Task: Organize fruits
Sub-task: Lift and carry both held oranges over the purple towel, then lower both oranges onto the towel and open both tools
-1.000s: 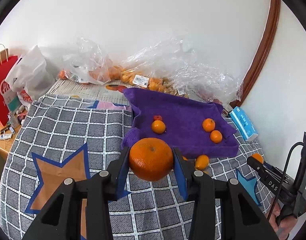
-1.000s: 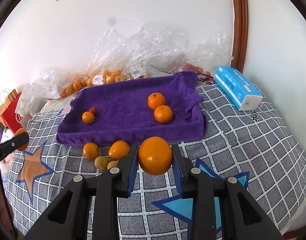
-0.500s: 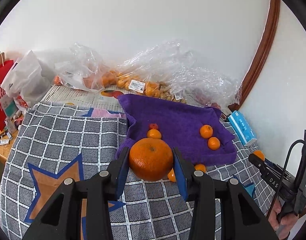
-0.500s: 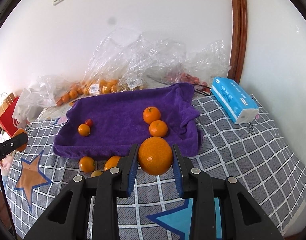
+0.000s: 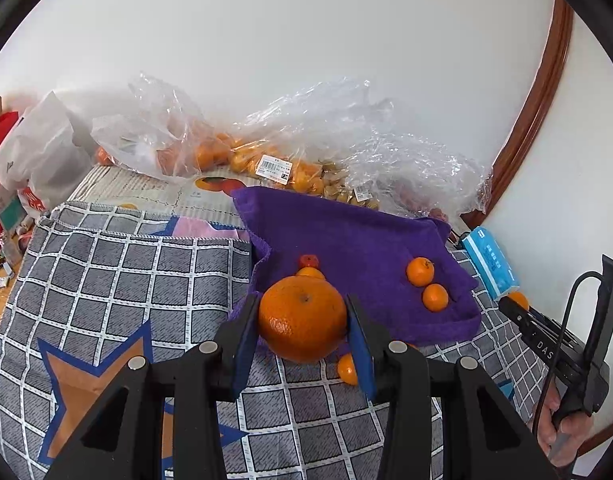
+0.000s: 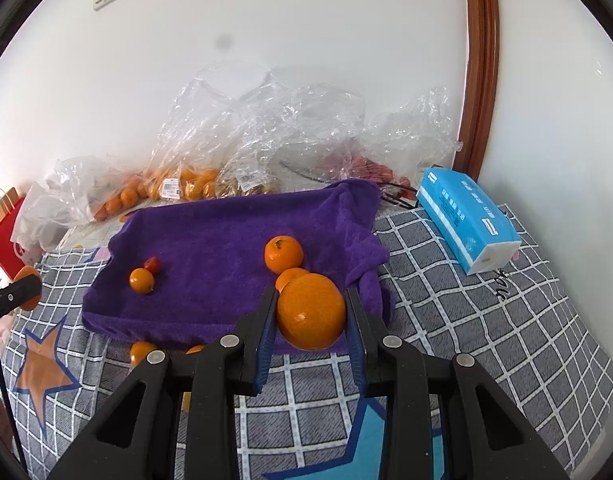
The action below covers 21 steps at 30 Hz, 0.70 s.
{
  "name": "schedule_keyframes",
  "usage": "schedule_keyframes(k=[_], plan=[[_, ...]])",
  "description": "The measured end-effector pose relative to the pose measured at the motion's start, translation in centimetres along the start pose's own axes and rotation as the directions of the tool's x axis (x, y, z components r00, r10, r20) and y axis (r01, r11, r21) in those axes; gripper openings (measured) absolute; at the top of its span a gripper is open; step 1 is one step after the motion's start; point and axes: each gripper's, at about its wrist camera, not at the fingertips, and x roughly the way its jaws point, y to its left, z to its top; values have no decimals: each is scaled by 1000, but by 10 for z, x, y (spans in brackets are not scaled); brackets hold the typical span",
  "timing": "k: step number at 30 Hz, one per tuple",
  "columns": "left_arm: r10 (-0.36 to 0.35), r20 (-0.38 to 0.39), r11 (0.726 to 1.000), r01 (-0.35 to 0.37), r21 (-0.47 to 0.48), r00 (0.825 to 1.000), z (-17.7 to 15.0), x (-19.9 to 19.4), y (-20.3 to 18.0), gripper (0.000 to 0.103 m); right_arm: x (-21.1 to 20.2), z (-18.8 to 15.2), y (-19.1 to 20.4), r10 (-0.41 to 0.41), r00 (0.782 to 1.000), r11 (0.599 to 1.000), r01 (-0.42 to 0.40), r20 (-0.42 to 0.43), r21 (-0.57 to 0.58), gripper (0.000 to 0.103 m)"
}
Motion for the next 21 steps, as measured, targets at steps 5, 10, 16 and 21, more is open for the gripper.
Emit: schedule_keyframes(k=[5, 10, 16, 21], plan=[[19, -8, 1000, -19, -4, 1000, 2, 17, 1, 39, 20, 6, -9, -8, 1000, 1000, 8, -3, 1, 32], [18, -24, 1000, -19, -7, 1000, 4, 36, 0, 39, 43, 12, -18, -6, 1000, 1000, 6, -12, 13, 32], [7, -40, 1000, -7, -14, 999, 7, 54, -2, 39, 73, 17, -25, 6, 999, 1000, -6, -33, 20, 32], [11, -40, 1000, -11, -4, 999, 8, 65, -7, 40, 94, 11, -26, 30, 998, 999, -28, -62, 28, 32]])
